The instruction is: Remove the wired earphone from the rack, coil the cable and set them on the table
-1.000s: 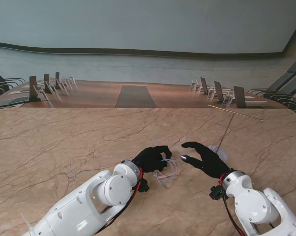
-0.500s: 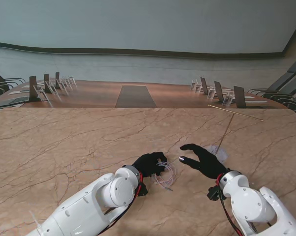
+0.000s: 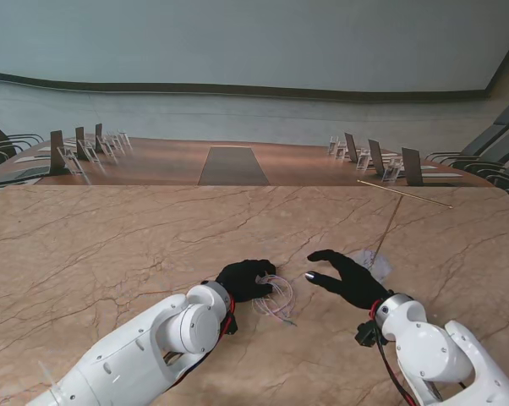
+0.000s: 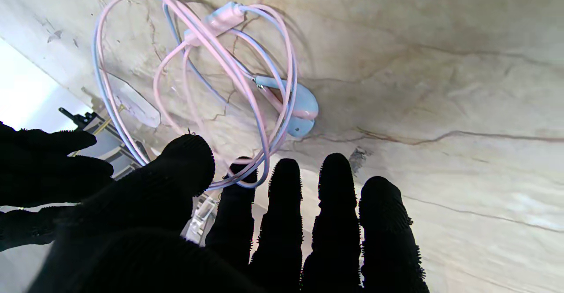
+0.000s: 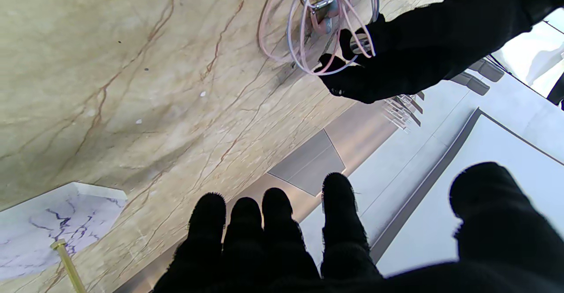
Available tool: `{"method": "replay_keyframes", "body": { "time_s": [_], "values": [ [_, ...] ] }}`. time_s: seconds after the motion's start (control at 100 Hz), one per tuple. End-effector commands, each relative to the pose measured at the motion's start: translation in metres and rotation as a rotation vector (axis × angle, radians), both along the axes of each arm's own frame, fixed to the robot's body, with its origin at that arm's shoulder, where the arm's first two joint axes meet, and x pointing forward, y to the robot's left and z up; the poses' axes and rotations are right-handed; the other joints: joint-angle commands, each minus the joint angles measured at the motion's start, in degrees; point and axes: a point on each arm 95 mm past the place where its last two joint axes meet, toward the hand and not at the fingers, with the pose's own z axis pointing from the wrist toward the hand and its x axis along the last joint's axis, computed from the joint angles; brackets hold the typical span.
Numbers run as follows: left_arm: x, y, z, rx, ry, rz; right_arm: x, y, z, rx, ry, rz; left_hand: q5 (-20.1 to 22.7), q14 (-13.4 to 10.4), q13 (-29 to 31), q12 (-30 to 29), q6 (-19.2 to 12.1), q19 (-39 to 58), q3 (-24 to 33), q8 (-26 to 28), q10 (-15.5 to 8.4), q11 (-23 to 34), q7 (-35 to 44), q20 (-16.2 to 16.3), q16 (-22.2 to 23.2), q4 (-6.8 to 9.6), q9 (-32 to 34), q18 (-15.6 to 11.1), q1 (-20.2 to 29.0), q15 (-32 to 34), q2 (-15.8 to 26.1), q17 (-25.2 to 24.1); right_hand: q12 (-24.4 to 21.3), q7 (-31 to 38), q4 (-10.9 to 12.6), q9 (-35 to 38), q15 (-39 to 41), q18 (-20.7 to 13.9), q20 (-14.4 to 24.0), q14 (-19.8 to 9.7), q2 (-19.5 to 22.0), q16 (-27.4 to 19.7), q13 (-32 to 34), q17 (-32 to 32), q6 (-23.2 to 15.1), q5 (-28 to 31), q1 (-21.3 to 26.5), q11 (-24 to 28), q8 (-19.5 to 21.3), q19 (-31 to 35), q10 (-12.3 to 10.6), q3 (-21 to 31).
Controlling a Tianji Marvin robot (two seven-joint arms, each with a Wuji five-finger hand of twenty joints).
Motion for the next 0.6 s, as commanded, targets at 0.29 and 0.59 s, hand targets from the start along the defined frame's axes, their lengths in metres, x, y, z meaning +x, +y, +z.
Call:
{"method": "replay_keyframes", "body": {
  "time_s": [0.29,0.59],
  "values": [
    [0.0016,0.0053,0.0126,0.053,-0.034,-0.037,-0.0044,0.0001,-0.001,0.003,0.008,0.002,-6.04,-3.64,-6.69,-5.41,3.22,-6.29,4.82,-9.74,-0.13,-5.39,-7.53,-5.99,-6.97,1.96,-8.41,-3.09,-3.44,-11.19,-4.17,-8.17,-0.99,0.83,1.56,-0.92,-1.41,-3.84,1.15,-2.46,2.7,-0.15,-2.08,-1.0,-0.29,-1.32,1.17,-1.04,0.38,-1.92,-1.07,-1.51],
    [0.0023,0.0084,0.0139,0.124,-0.02,-0.093,-0.0077,-0.0019,-0.0023,0.01,0.019,-0.002,-7.7,-5.42,-9.92,-7.54,2.26,-25.6,10.1,-11.95,-1.19,-7.21,-7.25,-12.86,-12.7,1.4,-10.53,-2.36,-2.4,-20.68,-10.83,-10.34,-1.02,0.85,1.68,-0.89,-1.56,-3.92,1.46,-2.5,2.71,-0.08,-2.13,-1.0,-0.27,-1.24,2.1,-1.16,0.38,-2.26,-1.13,-1.63]
  ]
}}
